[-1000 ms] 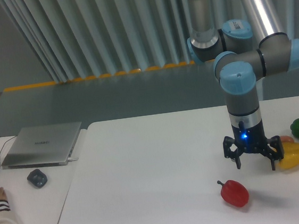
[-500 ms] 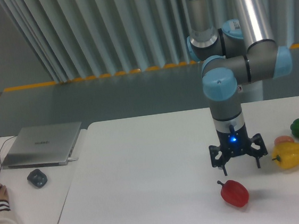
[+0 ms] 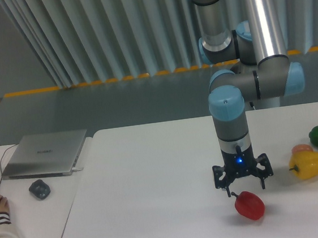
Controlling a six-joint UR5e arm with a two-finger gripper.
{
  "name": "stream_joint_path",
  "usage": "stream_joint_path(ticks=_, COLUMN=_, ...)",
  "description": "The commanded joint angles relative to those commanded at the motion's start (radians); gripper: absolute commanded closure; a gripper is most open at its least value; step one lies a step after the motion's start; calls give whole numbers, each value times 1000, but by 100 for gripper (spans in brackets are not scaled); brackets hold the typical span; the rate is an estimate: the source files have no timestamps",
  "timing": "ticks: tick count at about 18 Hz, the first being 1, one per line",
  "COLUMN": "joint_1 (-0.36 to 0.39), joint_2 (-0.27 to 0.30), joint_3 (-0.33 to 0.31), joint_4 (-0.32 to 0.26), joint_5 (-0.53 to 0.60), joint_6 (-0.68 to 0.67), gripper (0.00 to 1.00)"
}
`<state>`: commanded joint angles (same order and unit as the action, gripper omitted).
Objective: Place the red peppers in a basket
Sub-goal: 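Lower the gripper and close it around the red pepper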
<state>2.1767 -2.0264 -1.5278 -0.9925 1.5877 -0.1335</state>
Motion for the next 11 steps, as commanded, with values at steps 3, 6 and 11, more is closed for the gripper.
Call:
stream_joint_path(ticks=3, joint_1=0, joint_2=-18, joint_3=2, joint_4=0, joint_5=3, joint_6=0, gripper=0)
stream_joint_path(ticks=6, joint_1=2, joint_2=-25, joint_3=8, joint_4=0, joint_5=0, joint_6=0, gripper=0)
stream_joint_path(ticks=11, joint_1=8, joint_2=-34, joint_3=9, joint_4=0, joint_5=0, joint_6=-23, gripper=0)
